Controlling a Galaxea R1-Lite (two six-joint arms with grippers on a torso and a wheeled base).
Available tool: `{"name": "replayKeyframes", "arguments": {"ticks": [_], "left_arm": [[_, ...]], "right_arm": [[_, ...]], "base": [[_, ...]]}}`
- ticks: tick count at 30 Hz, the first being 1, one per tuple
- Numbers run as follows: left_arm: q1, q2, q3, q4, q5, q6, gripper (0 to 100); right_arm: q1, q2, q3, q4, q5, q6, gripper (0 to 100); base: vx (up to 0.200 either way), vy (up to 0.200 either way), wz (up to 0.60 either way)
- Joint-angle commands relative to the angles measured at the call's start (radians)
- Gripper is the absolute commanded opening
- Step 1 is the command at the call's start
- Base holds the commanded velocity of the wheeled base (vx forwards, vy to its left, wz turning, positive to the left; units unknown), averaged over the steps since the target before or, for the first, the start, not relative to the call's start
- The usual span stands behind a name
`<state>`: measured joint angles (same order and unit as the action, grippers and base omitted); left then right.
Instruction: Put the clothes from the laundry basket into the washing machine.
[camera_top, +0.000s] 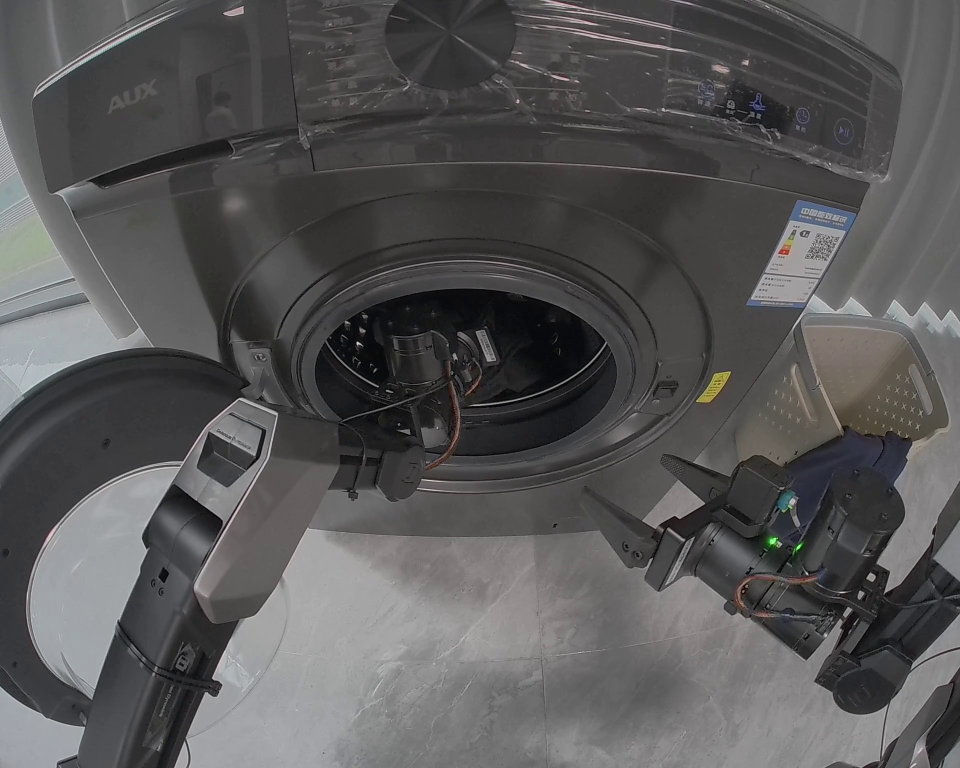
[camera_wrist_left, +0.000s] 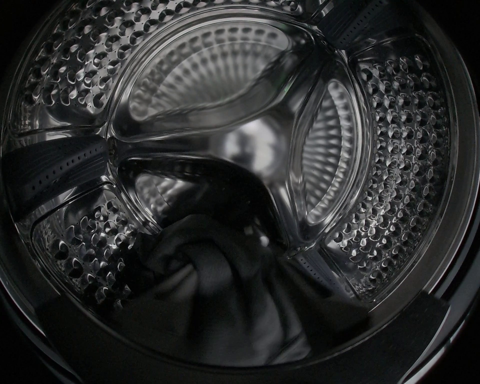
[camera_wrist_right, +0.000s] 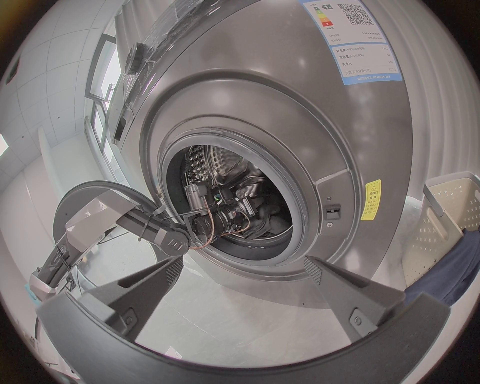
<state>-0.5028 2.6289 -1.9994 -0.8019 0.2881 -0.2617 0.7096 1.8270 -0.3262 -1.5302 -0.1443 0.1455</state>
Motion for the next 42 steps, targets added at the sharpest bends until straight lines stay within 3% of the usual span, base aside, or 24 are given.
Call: {"name": "replayKeyframes", "arguments": {"ticks": [1,7,9,13,21,22,26,34,42], "left_arm": [[-0.011,-0.03,0.027,0.003,0.0,0.001,100],[-0.026,-0.102,0.145,0.004,-0.001,0.004,100],[-0.034,-0.162,0.275,0.004,-0.012,0.006,100],[-0.033,-0.199,0.409,0.0,-0.037,0.033,100],[-0.023,-0.135,0.418,-0.01,-0.06,0.039,100],[-0.023,-0.127,0.412,-0.011,-0.06,0.039,0],[-0.023,-0.092,0.361,-0.013,-0.061,0.038,0],[-0.022,0.023,0.068,-0.053,-0.046,0.022,0],[-0.023,0.029,0.057,-0.049,-0.044,0.013,0]], "right_arm": [[0.001,0.0,0.003,-0.001,0.0,0.0,100],[0.001,-0.002,0.003,-0.001,0.0,0.0,100],[0.001,-0.002,0.004,-0.001,0.0,0.0,100],[0.002,-0.002,0.003,-0.001,0.0,0.002,100],[0.018,-0.002,0.004,-0.001,-0.001,0.008,100],[0.018,-0.002,0.004,-0.002,-0.001,0.008,100],[0.018,-0.003,0.003,-0.002,-0.001,0.008,100],[0.016,-0.006,0.003,-0.002,-0.001,0.008,100],[0.016,-0.005,0.003,-0.004,-0.001,0.008,100]], "base": [[0.0,0.0,0.0],[0.0,0.0,0.0],[0.0,0.0,0.0],[0.0,0.0,0.0],[0.0,0.0,0.0],[0.0,0.0,0.0],[0.0,0.0,0.0],[0.0,0.0,0.0],[0.0,0.0,0.0]]}}
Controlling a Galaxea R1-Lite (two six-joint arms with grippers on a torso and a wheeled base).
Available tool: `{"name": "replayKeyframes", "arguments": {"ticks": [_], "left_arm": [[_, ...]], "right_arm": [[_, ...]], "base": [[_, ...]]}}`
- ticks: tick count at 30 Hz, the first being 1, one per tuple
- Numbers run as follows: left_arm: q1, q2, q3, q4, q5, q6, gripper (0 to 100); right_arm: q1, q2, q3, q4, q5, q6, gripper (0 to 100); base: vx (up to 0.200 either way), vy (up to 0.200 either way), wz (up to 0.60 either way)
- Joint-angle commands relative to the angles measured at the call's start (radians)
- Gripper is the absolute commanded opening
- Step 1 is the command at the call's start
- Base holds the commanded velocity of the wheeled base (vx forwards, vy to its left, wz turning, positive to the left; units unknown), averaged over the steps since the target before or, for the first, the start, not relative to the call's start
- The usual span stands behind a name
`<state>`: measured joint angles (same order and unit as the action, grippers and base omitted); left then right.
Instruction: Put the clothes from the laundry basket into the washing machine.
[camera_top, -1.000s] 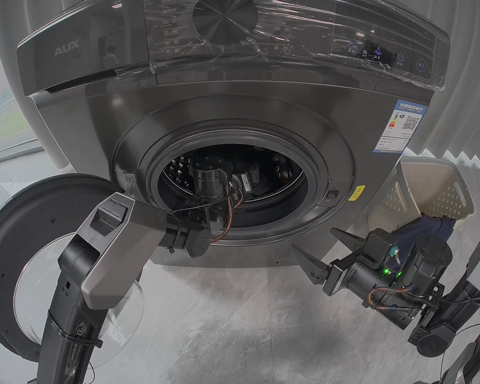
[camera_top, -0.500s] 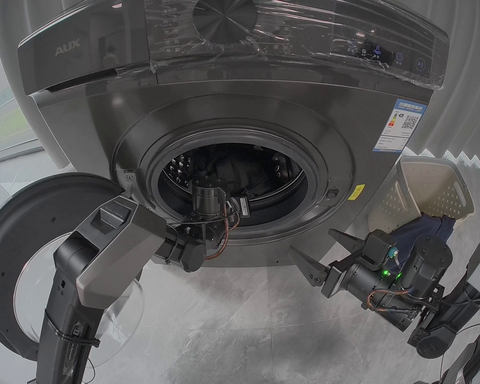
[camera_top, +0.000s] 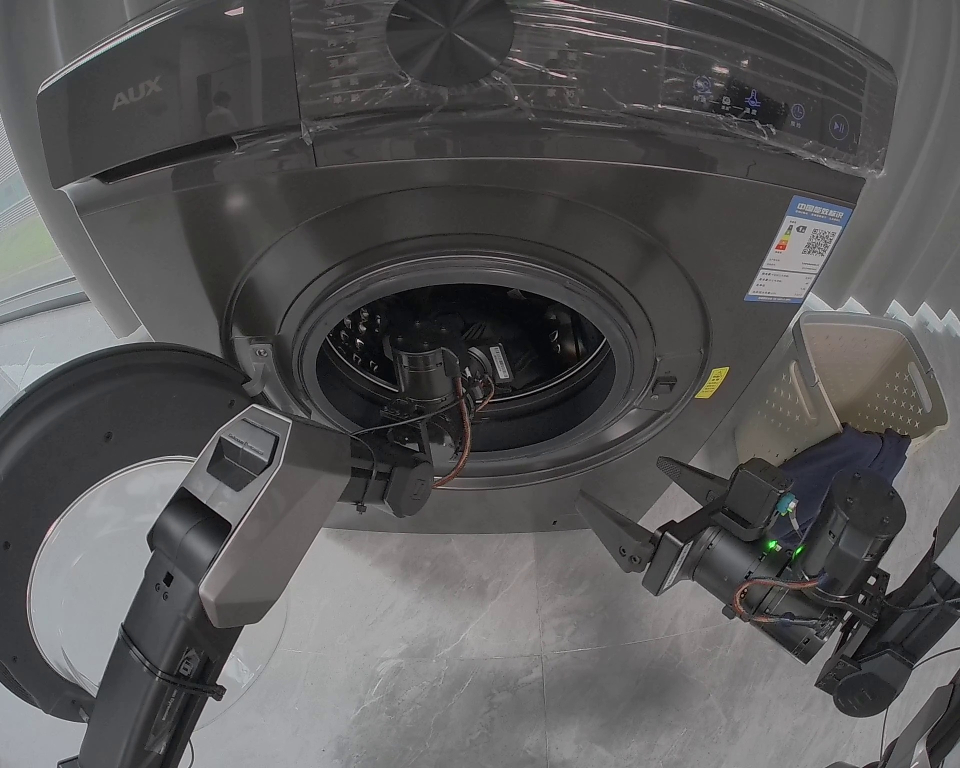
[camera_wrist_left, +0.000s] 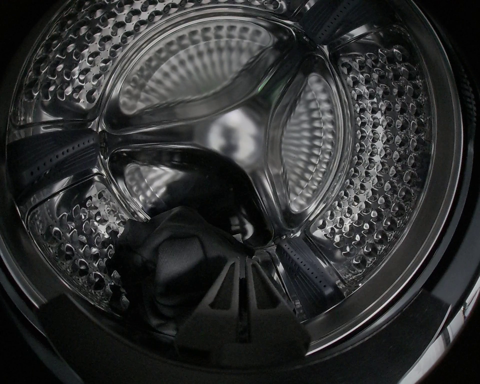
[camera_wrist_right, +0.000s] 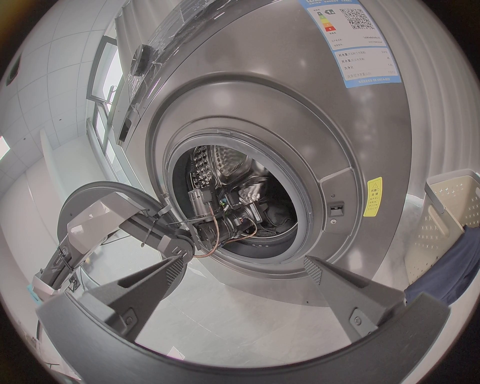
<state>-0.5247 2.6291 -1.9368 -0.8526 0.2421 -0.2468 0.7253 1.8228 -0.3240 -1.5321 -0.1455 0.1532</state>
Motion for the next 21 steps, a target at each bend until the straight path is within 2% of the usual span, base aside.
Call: {"name": "replayKeyframes", "arguments": {"ticks": [1,3,4,13,16,17,20,21], "left_arm": [[-0.001,0.026,-0.005,0.003,0.002,-0.003,0],[-0.001,0.022,0.001,0.006,0.002,-0.006,0],[-0.003,0.017,0.009,0.007,0.003,-0.006,100],[-0.014,-0.029,0.047,-0.008,0.011,-0.011,100],[-0.026,-0.097,0.144,-0.006,0.014,-0.009,100],[-0.035,-0.163,0.239,-0.005,0.013,-0.009,100],[-0.052,-0.258,0.394,-0.008,0.006,-0.003,100],[-0.054,-0.267,0.407,-0.008,0.005,-0.003,100]], "right_arm": [[0.0,0.0,0.0,0.0,0.0,0.0,100],[0.0,0.0,0.0,-0.002,0.0,0.0,100],[0.0,0.0,0.0,-0.002,0.0,0.0,100],[-0.001,-0.002,0.002,-0.002,0.0,0.0,100],[0.0,-0.007,0.003,-0.002,0.0,0.0,100],[0.0,-0.013,0.003,0.0,0.0,0.0,100],[0.0,-0.014,0.003,0.0,0.0,0.0,100],[0.0,-0.014,0.003,0.0,0.0,0.0,100]], "base": [[0.0,0.0,0.0],[0.0,0.0,0.0],[0.0,0.0,0.0],[0.0,0.0,0.0],[0.0,0.0,0.0],[0.0,0.0,0.0],[0.0,0.0,0.0],[0.0,0.0,0.0]]}}
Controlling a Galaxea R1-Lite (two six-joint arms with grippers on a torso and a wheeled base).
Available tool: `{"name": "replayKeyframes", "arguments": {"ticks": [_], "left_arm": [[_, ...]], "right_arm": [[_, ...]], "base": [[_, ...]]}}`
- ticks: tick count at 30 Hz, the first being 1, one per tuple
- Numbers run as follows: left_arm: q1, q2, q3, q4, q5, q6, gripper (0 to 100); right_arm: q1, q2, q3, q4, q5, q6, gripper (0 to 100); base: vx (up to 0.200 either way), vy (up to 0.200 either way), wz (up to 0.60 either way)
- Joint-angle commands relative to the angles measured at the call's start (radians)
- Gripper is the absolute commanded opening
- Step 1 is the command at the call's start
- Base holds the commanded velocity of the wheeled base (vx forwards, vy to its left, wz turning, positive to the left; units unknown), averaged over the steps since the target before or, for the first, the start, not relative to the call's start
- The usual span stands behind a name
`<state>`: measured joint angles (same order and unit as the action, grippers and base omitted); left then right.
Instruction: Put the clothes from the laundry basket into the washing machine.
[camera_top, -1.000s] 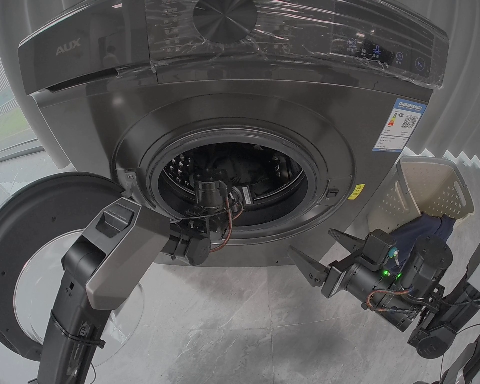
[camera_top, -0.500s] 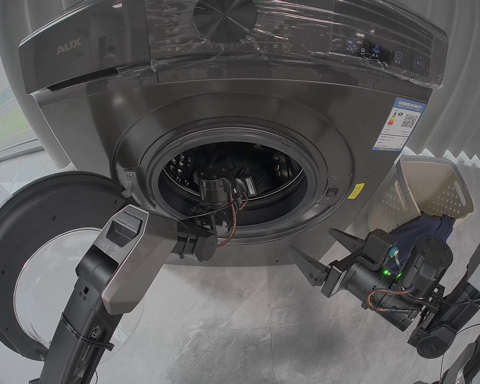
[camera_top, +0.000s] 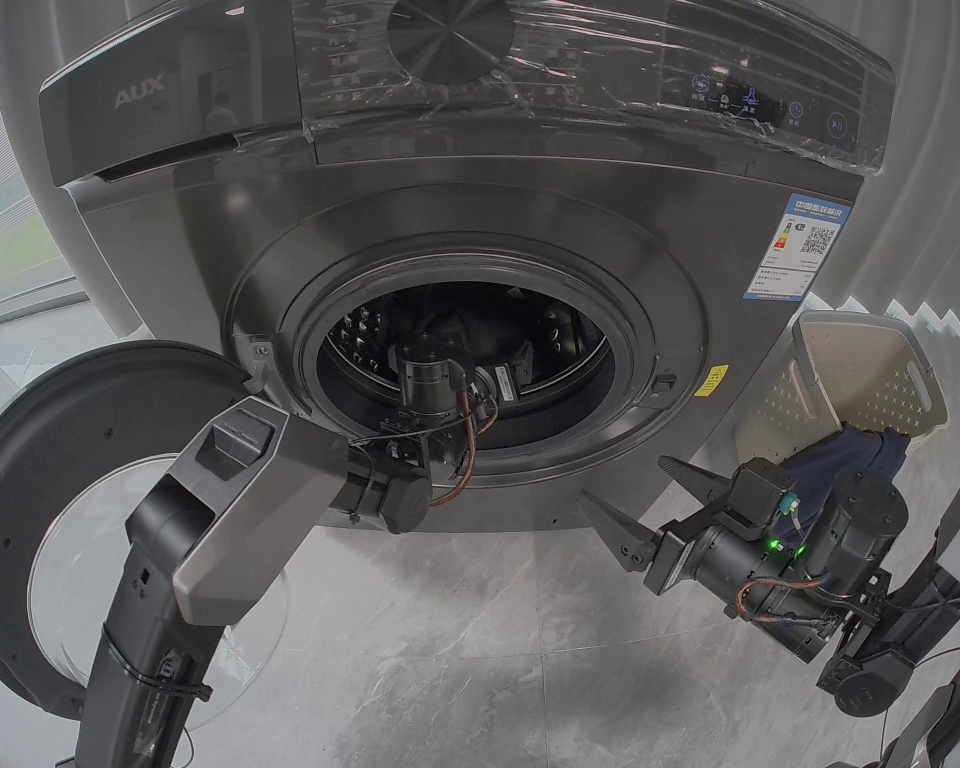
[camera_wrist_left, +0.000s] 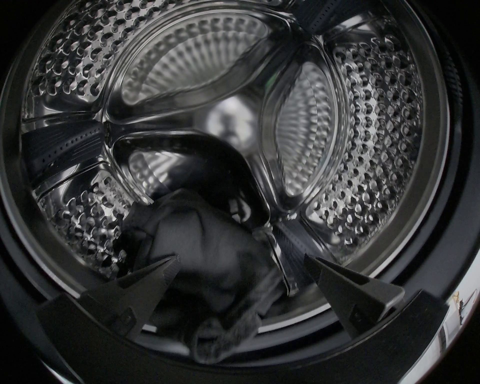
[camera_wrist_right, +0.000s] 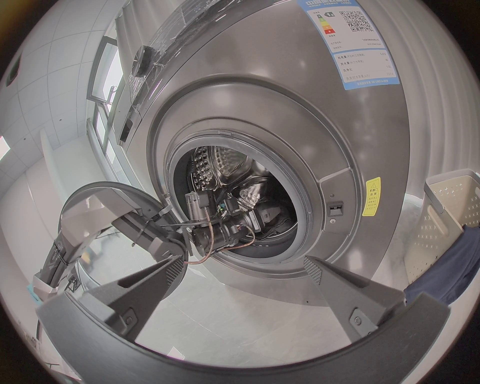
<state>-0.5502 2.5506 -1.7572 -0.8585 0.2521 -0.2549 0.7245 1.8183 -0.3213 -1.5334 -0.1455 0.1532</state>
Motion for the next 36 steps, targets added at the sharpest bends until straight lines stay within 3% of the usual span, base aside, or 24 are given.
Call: {"name": "replayKeyframes", "arguments": {"ticks": [1,8,13,16,17,18,21,25,30,33,34,35,36], "left_arm": [[-0.034,-0.236,0.314,-0.007,-0.011,0.006,100],[-0.12,-0.443,0.679,-0.085,-0.048,0.008,100],[-0.247,-0.625,1.003,-0.212,-0.051,0.009,100],[-0.29,-0.737,1.177,-0.258,-0.05,0.028,100],[-0.29,-0.737,1.177,-0.258,-0.05,0.028,100],[-0.295,-0.817,1.283,-0.292,-0.051,0.046,100],[-0.315,-0.941,1.441,-0.335,-0.063,0.063,100],[-0.339,-1.089,1.584,-0.347,-0.068,0.066,100],[-0.343,-1.222,1.668,-0.338,-0.068,0.066,100],[-0.329,-1.336,1.716,-0.326,-0.071,0.075,100],[-0.321,-1.38,1.737,-0.313,-0.074,0.098,100],[-0.321,-1.38,1.737,-0.313,-0.074,0.098,100],[-0.303,-1.422,1.757,-0.284,-0.074,0.123,100]], "right_arm": [[0.001,-0.016,0.001,0.002,0.0,0.0,100],[-0.01,-0.073,0.037,0.004,0.018,-0.004,100],[-0.066,-0.195,0.116,0.01,0.057,-0.026,100],[-0.088,-0.229,0.218,-0.001,0.057,-0.02,100],[-0.088,-0.229,0.218,-0.001,0.057,-0.02,100],[-0.128,-0.252,0.274,-0.004,0.061,-0.017,100],[-0.189,-0.278,0.321,0.01,0.086,-0.018,100],[-0.252,-0.309,0.321,0.012,0.098,-0.023,100],[-0.261,-0.347,0.321,0.03,0.096,-0.057,100],[-0.264,-0.398,0.321,0.104,0.092,-0.069,100],[-0.267,-0.43,0.321,0.148,0.09,-0.076,100],[-0.267,-0.43,0.321,0.148,0.09,-0.076,100],[-0.277,-0.467,0.321,0.202,0.089,-0.073,100]], "base": [[0.0,0.0,0.0],[0.0,0.0,0.0],[0.0,0.0,0.0],[0.0,0.0,0.0],[0.0,0.0,0.0],[0.0,0.0,0.0],[0.0,0.0,0.0],[0.0,0.0,0.0],[0.0,0.0,0.0],[0.0,0.0,0.0],[0.0,0.0,0.0],[0.0,0.0,0.0],[-0.2,0.0,0.0]]}}
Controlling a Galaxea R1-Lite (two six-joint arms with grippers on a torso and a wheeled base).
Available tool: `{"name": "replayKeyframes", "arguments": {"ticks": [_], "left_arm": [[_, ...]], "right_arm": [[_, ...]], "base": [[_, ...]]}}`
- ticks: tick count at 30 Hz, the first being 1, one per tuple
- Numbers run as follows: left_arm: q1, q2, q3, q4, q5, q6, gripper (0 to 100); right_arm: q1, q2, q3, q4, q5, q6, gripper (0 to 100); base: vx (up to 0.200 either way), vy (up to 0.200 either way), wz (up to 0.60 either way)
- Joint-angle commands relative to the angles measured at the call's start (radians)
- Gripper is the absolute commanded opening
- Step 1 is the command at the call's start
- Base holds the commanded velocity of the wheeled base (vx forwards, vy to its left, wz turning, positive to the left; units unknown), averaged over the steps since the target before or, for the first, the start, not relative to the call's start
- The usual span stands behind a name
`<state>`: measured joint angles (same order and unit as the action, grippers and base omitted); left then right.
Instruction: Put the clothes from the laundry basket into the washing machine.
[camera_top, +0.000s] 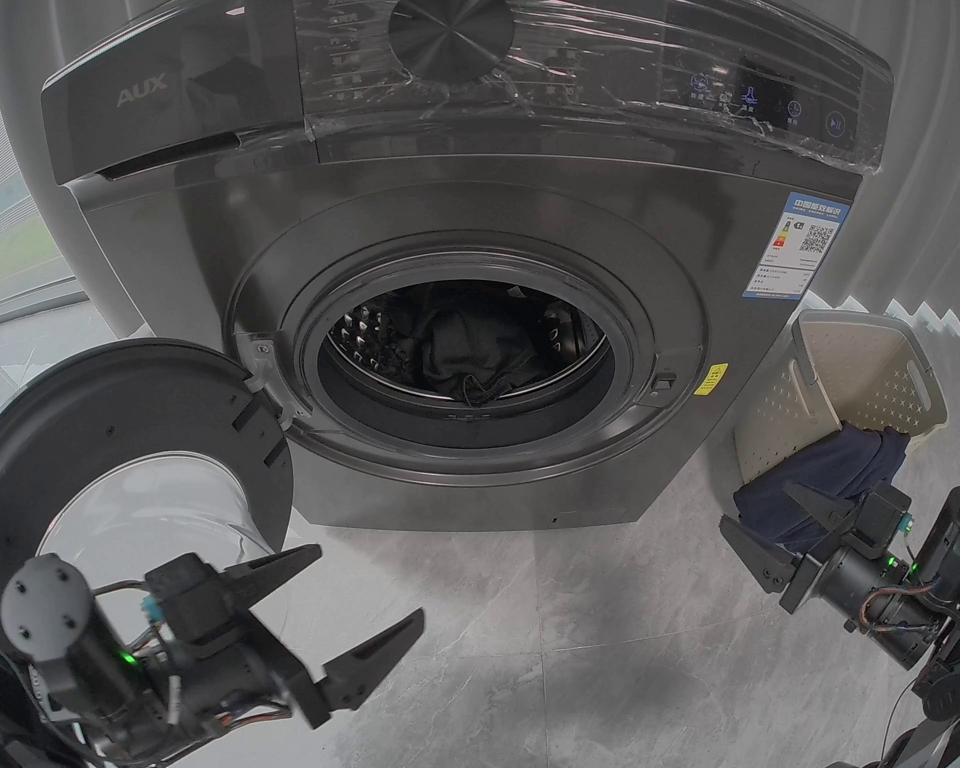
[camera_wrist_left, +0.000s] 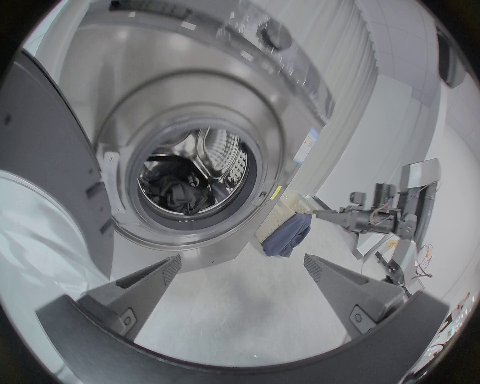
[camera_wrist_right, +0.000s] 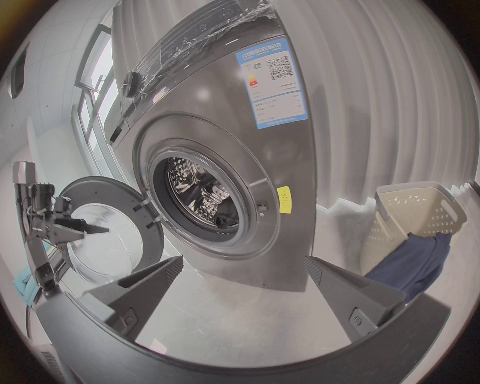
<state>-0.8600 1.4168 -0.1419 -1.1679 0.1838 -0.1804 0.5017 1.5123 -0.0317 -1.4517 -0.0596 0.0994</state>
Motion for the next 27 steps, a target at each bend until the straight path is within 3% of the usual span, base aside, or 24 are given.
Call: {"name": "replayKeyframes", "arguments": {"ticks": [1,5,6,8,13,19,21,23,27], "left_arm": [[0.016,-0.308,0.142,0.042,-0.007,0.053,100],[0.056,-0.383,0.142,0.1,-0.007,0.062,100],[0.095,-0.423,0.142,0.136,-0.007,0.082,100],[0.113,-0.443,0.142,0.157,-0.007,0.093,100],[0.217,-0.607,0.142,0.326,-0.01,0.124,100],[0.325,-0.845,0.142,0.563,-0.027,0.114,100],[0.352,-0.891,0.142,0.602,-0.037,0.113,100],[0.432,-1.027,0.142,0.717,-0.098,0.111,100],[0.546,-1.181,0.142,0.886,-0.172,0.114,100]], "right_arm": [[-0.06,-0.181,0.032,0.146,0.001,-0.02,100],[-0.094,-0.265,0.032,0.243,0.001,-0.021,100],[-0.126,-0.34,0.032,0.317,0.003,-0.026,100],[-0.141,-0.383,0.032,0.353,0.003,-0.03,100],[-0.21,-0.684,0.032,0.651,0.001,-0.032,100],[-0.287,-1.075,0.03,1.021,0.007,-0.035,100],[-0.298,-1.129,0.022,1.068,0.007,-0.035,100],[-0.339,-1.242,-0.013,1.176,0.007,-0.035,100],[-0.397,-1.339,-0.019,1.252,0.015,-0.035,100]], "base": [[-0.2,0.0,0.0],[-0.2,0.0,0.0],[-0.2,0.0,0.0],[-0.2,0.0,0.0],[-0.2,0.0,0.0],[-0.2,0.0,0.0],[-0.2,0.0,0.0],[-0.2,0.0,0.0],[-0.2,0.0,0.0]]}}
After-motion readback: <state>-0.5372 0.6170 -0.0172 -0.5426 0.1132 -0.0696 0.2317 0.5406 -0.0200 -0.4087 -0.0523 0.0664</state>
